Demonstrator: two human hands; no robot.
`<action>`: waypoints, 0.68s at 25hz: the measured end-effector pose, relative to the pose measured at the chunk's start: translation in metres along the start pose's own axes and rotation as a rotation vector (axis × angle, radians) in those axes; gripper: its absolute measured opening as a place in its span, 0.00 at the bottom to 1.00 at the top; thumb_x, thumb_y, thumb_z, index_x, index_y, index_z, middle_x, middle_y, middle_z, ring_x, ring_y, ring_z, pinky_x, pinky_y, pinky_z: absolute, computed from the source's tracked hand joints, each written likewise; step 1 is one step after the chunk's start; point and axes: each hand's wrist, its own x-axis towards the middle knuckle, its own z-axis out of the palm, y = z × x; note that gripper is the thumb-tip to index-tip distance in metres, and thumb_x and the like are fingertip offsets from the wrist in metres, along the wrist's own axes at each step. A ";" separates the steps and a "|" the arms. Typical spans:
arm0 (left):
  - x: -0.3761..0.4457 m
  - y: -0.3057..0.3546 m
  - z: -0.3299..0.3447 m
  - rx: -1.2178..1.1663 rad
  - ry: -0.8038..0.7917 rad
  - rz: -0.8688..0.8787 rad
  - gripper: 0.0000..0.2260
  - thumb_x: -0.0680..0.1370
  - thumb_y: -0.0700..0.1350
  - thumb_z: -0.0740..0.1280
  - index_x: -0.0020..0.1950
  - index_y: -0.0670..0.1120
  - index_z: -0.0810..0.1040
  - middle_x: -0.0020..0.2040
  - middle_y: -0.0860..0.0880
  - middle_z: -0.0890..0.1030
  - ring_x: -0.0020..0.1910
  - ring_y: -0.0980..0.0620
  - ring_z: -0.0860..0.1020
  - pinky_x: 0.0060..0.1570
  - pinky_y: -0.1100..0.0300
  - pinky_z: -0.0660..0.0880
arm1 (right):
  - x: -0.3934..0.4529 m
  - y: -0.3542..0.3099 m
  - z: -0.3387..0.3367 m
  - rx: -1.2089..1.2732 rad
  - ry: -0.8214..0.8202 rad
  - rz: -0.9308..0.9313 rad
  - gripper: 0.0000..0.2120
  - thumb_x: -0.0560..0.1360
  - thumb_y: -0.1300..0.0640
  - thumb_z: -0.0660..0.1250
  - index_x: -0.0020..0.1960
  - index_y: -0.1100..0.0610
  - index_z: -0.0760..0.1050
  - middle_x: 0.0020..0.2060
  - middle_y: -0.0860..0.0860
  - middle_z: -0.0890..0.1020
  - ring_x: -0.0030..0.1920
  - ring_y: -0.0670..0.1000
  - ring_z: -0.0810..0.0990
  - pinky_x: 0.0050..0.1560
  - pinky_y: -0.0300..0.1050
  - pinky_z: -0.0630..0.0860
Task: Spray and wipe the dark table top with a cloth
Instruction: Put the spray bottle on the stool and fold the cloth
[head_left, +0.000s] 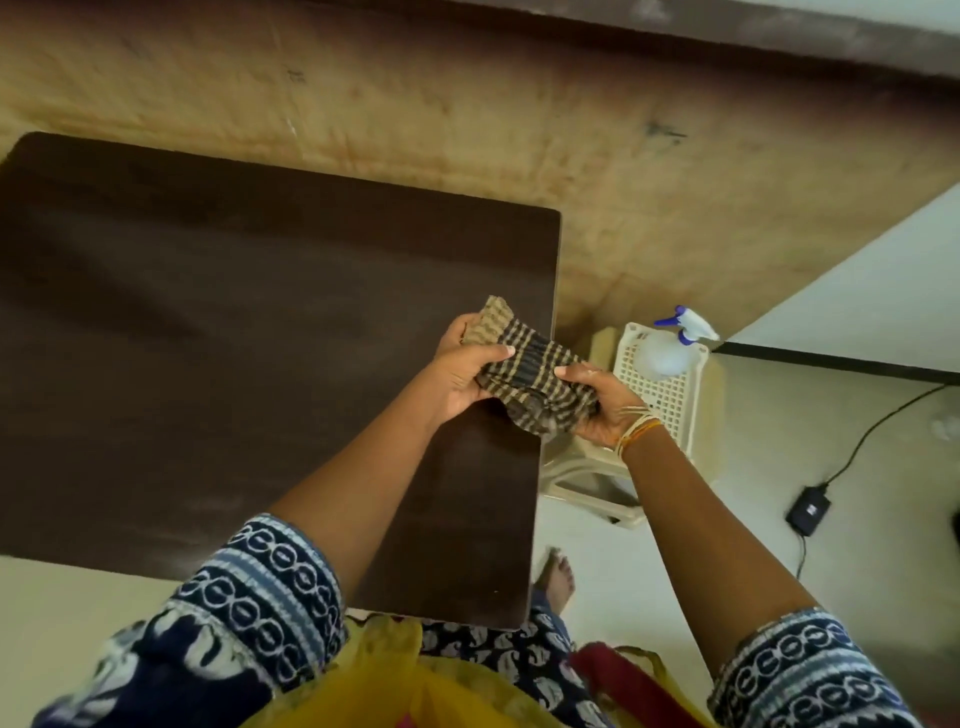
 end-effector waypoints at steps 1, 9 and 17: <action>0.007 -0.010 0.025 0.040 -0.017 0.022 0.22 0.74 0.28 0.67 0.60 0.52 0.73 0.58 0.45 0.78 0.52 0.44 0.79 0.42 0.47 0.79 | -0.006 -0.009 -0.025 0.027 0.029 -0.001 0.18 0.69 0.63 0.70 0.59 0.62 0.76 0.53 0.61 0.82 0.51 0.60 0.82 0.57 0.57 0.78; 0.083 -0.115 0.170 0.508 -0.065 0.099 0.24 0.77 0.31 0.64 0.56 0.60 0.82 0.69 0.49 0.73 0.59 0.49 0.78 0.52 0.52 0.81 | -0.008 -0.037 -0.204 0.287 0.256 -0.062 0.18 0.72 0.57 0.61 0.60 0.59 0.75 0.49 0.59 0.81 0.48 0.59 0.79 0.52 0.56 0.76; 0.159 -0.199 0.191 0.634 0.015 0.012 0.25 0.78 0.30 0.63 0.71 0.51 0.73 0.69 0.53 0.69 0.60 0.53 0.75 0.41 0.71 0.77 | 0.054 -0.025 -0.285 -0.266 0.629 -0.171 0.21 0.70 0.72 0.67 0.60 0.58 0.73 0.60 0.60 0.76 0.56 0.61 0.77 0.60 0.60 0.76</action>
